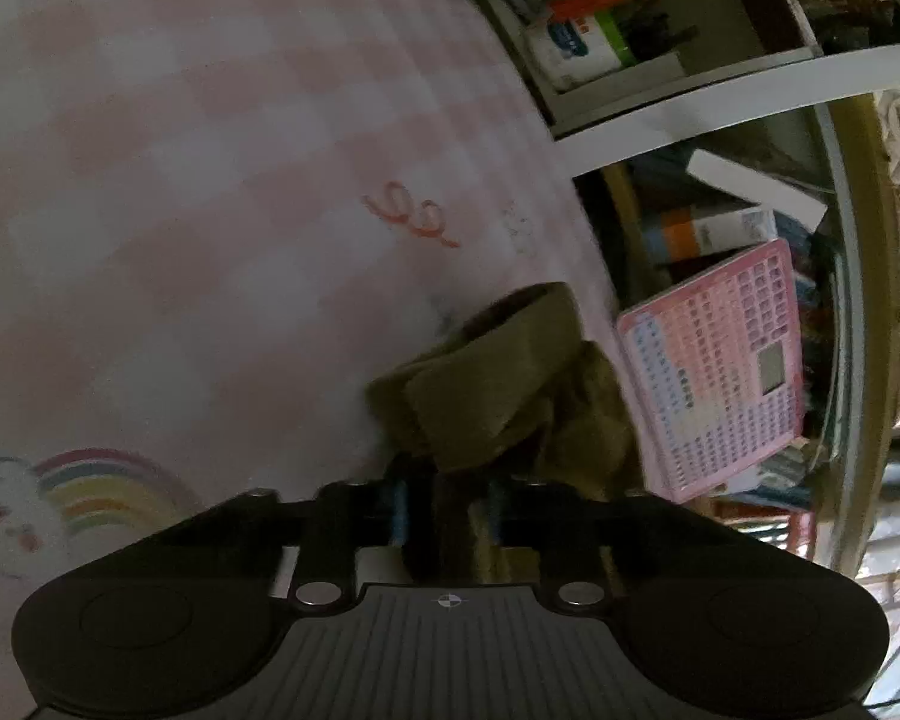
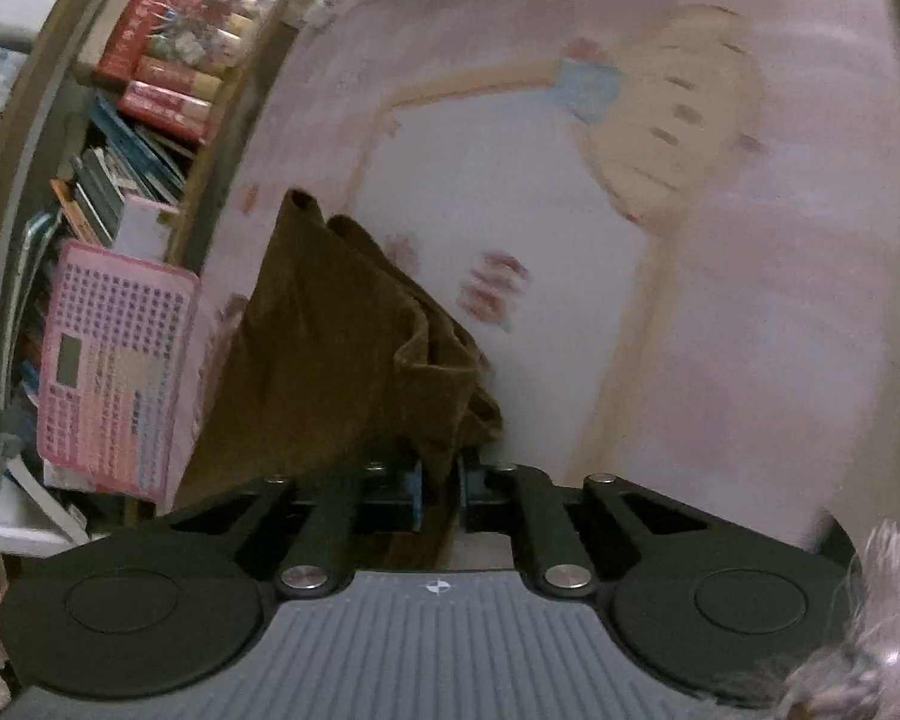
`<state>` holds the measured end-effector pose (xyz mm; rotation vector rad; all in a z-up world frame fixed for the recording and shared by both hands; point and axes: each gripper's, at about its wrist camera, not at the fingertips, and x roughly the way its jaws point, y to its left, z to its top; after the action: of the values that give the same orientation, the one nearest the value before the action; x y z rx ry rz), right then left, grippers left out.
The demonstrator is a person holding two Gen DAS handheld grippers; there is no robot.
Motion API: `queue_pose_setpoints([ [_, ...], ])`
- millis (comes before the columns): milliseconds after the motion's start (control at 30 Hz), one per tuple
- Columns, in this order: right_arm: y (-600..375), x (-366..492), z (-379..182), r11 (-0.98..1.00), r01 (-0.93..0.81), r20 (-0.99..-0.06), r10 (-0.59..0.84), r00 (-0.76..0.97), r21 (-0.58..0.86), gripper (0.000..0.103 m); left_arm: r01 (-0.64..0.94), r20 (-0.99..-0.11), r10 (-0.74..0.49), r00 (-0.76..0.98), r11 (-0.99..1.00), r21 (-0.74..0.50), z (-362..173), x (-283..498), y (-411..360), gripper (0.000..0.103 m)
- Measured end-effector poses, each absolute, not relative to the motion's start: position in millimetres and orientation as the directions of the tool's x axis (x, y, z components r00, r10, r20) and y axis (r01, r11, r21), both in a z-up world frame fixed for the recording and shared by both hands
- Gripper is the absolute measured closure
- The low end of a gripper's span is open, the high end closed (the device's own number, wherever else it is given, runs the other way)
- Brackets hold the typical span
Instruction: Fold clothes
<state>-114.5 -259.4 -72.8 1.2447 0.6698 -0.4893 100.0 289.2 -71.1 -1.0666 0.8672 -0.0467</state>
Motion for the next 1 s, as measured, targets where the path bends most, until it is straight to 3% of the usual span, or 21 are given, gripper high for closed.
queue_pose_setpoints([
  [100, -261.5, -89.4, -50.5, 0.36, 0.604, -0.642, -0.017, 0.767, 0.712, 0.096, -0.174, -0.49, -0.448, 0.748, 0.581, -0.795, -30.0, 88.9, 281.4, 0.09],
  [167, -257.9, -83.1, -32.7, 0.434, 0.537, -0.585, -0.029, 0.811, 0.723, 0.096, -0.144, -0.494, -0.404, 0.77, 0.644, -0.751, -19.6, 78.0, 283.6, 0.09],
  [200, -256.1, -79.9, -23.8, 0.47, 0.503, -0.555, -0.033, 0.831, 0.725, 0.096, -0.195, -0.539, -0.38, 0.752, 0.653, -0.732, -30.0, 77.9, 288.4, 0.09],
  [267, -256.4, -76.0, -37.0, 0.447, 0.548, -0.608, -0.012, 0.794, 0.707, 0.096, -0.314, -0.626, -0.369, 0.688, 0.626, -0.714, -60.2, 81.1, 299.5, 0.09],
  [367, -255.5, -70.3, -65.9, 0.451, 0.637, -0.713, -0.004, 0.701, 0.625, 0.096, -0.346, -0.625, -0.38, 0.682, 0.586, -0.733, -78.2, 76.7, 304.6, 0.09],
  [633, -250.9, -68.5, -67.5, 0.5, 0.615, -0.702, -0.02, 0.712, 0.61, 0.095, -0.336, -0.609, -0.408, 0.68, 0.565, -0.754, -81.5, 75.4, 307.7, 0.087],
  [733, -247.2, -73.0, -65.8, 0.514, 0.615, -0.702, -0.034, 0.711, 0.598, 0.086, -0.327, -0.606, -0.411, 0.681, 0.57, -0.754, -80.9, 71.5, 305.8, 0.084],
  [833, -238.5, -75.0, -58.8, 0.555, 0.608, -0.71, -0.045, 0.703, 0.567, 0.065, -0.315, -0.609, -0.421, 0.672, 0.583, -0.749, -78.9, 66.1, 308.0, 0.079],
  [1000, -211.2, -82.1, -43.6, 0.655, 0.571, -0.721, -0.056, 0.691, 0.496, 0.058, -0.236, -0.606, -0.416, 0.678, 0.657, -0.716, -61.4, 49.0, 304.9, 0.074],
])
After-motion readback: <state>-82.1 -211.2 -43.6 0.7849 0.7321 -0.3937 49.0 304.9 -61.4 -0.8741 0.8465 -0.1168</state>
